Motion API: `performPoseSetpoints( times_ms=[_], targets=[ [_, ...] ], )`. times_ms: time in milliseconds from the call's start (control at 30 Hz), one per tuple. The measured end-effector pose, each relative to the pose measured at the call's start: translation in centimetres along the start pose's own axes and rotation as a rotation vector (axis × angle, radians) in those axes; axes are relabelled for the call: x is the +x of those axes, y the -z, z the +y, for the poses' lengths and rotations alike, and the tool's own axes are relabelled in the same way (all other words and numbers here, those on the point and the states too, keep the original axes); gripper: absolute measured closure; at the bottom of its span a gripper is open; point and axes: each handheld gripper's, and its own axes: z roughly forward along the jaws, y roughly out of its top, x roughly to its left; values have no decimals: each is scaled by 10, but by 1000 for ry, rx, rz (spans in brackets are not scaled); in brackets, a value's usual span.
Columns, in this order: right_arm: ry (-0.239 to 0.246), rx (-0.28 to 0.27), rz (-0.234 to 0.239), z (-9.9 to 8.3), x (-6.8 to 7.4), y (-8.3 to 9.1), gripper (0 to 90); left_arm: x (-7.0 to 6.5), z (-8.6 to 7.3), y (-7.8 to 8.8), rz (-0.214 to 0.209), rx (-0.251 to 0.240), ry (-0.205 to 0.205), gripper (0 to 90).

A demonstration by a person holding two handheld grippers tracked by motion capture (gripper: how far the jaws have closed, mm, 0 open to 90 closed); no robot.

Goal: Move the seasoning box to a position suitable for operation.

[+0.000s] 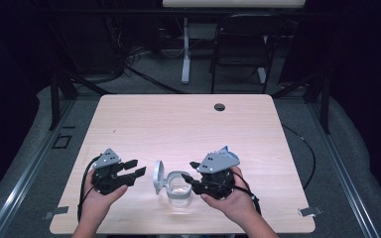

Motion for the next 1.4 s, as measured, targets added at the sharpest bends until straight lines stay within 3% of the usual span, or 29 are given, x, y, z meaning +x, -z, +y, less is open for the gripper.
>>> performPoseSetpoints(
  times_ms=[1400],
  targets=[
    [-35, -28, -83, -16, -24, 64, 537, 5, -3, -2, 6, 10, 13, 549]
  ],
)
